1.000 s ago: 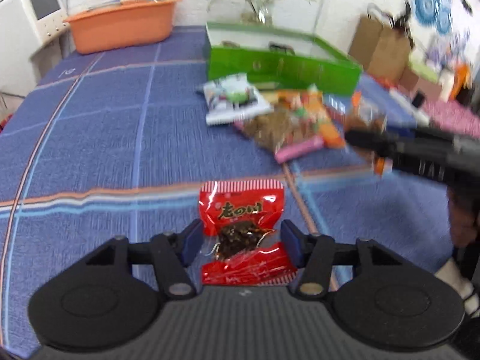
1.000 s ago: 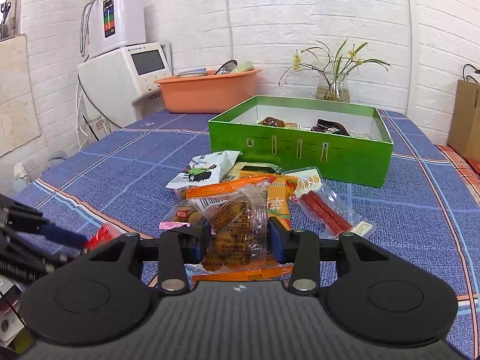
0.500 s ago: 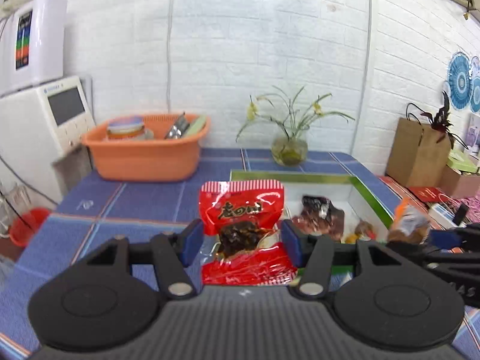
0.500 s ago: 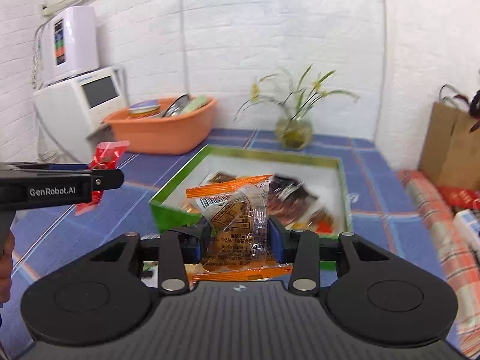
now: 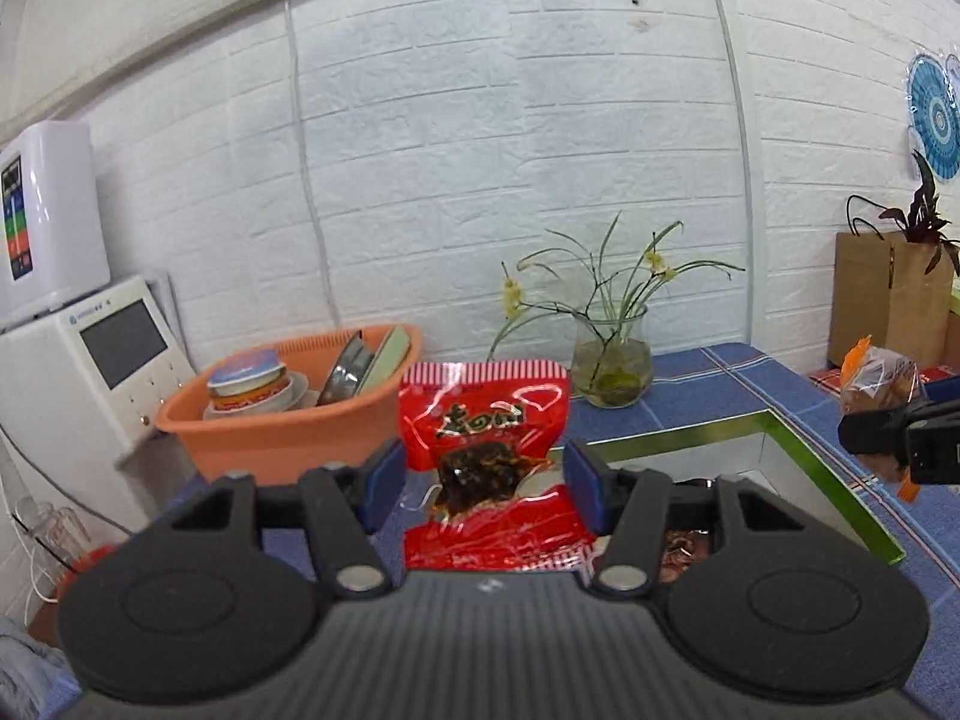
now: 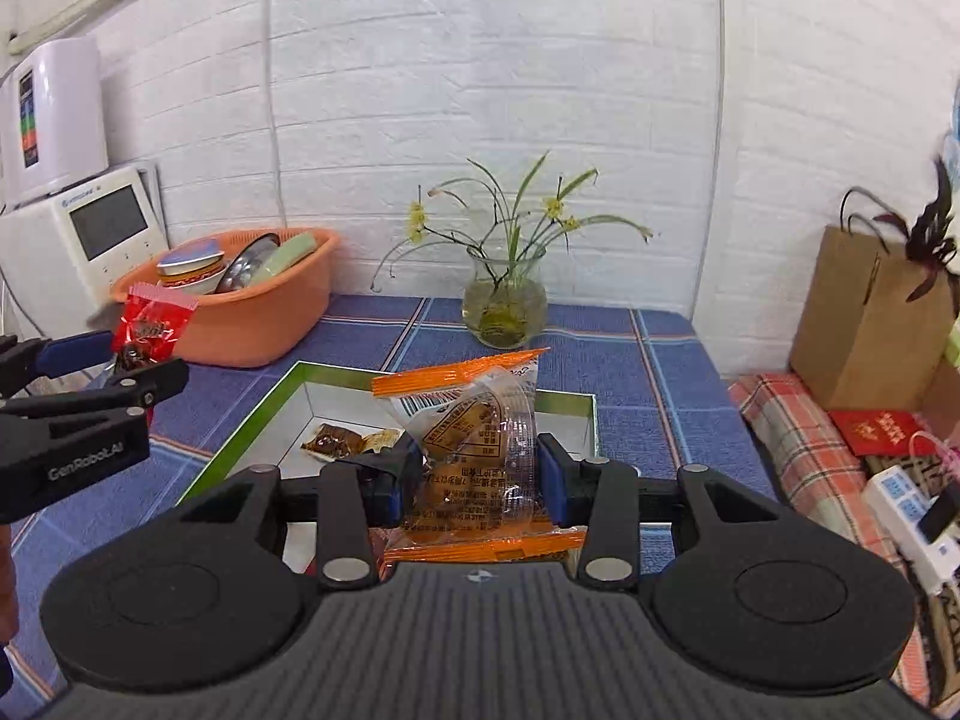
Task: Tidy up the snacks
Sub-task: 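Carry both held packets over the green box, then lower both packets into the green box and open both grippers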
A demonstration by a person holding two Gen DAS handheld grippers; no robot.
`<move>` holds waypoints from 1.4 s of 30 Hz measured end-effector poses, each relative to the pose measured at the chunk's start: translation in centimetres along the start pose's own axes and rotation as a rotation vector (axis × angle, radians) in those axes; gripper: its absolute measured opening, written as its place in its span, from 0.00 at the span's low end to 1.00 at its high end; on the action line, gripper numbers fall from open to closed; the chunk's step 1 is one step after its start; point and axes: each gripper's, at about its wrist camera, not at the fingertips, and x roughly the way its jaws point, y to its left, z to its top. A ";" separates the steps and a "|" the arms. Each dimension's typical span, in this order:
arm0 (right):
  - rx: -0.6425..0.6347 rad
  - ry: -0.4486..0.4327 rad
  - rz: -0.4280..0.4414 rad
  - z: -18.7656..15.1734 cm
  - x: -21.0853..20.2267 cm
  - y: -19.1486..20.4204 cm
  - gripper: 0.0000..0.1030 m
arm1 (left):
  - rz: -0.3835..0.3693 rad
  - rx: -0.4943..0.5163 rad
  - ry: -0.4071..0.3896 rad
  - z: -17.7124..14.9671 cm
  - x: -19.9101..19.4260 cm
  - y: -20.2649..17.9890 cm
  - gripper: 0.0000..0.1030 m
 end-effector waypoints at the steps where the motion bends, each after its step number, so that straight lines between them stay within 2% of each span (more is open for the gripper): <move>1: 0.006 0.008 0.017 0.0 0.8 -0.4 0.67 | 0.000 -0.001 0.001 0.0 0.5 0.0 0.56; 4: -0.006 0.052 0.021 -0.3 3.4 -0.3 0.67 | 0.017 0.000 0.000 -0.3 1.9 -0.1 0.56; 8: -0.056 0.097 -0.052 -0.6 7.0 1.3 0.67 | 0.040 -0.004 0.026 -0.6 4.6 -0.6 0.57; 11: -0.026 0.116 -0.068 -0.6 8.9 1.7 0.67 | 0.068 0.000 0.042 -1.0 6.3 -1.0 0.57; 14: -0.008 0.137 -0.030 -0.7 9.8 1.7 0.67 | 0.101 0.012 0.026 -1.6 7.3 -1.5 0.58; 20: -0.024 0.173 0.087 -1.1 10.9 1.5 0.68 | 0.107 0.019 0.025 -2.6 8.4 -2.4 0.60; 28: -0.036 0.189 -0.037 -1.7 12.3 1.7 0.68 | 0.060 -0.023 0.092 -3.9 10.6 -2.6 0.60; 37: -0.016 0.154 -0.059 -2.2 11.9 1.2 0.68 | 0.034 -0.031 0.119 -4.4 11.0 -2.9 0.60; 42: -0.021 0.144 -0.059 -2.3 11.8 1.4 0.68 | 0.011 -0.054 0.124 -4.4 11.1 -3.0 0.69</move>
